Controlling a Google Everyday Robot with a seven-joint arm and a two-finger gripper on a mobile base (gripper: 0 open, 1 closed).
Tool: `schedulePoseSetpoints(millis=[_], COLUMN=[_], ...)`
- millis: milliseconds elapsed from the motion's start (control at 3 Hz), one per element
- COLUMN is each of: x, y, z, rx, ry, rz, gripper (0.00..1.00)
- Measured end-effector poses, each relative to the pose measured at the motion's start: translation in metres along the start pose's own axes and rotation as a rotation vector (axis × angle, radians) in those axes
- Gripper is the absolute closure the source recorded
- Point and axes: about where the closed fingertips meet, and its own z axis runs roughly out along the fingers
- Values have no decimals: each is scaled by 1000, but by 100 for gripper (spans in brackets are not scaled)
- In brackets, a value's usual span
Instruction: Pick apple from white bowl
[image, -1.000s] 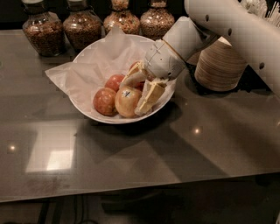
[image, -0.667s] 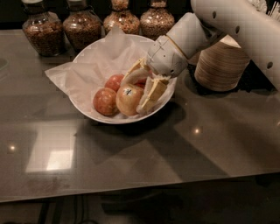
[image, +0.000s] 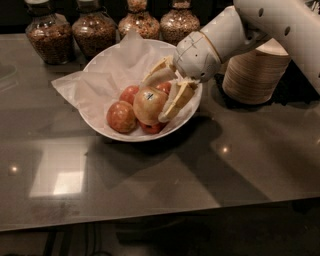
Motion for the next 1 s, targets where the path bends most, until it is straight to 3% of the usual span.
schedulePoseSetpoints(millis=[667,1000], x=[-50,-50], y=[-28,-28], z=[-38,-38], rx=[118,118], ry=[-80,-80], rz=[-83,-83], gripper=[100,100])
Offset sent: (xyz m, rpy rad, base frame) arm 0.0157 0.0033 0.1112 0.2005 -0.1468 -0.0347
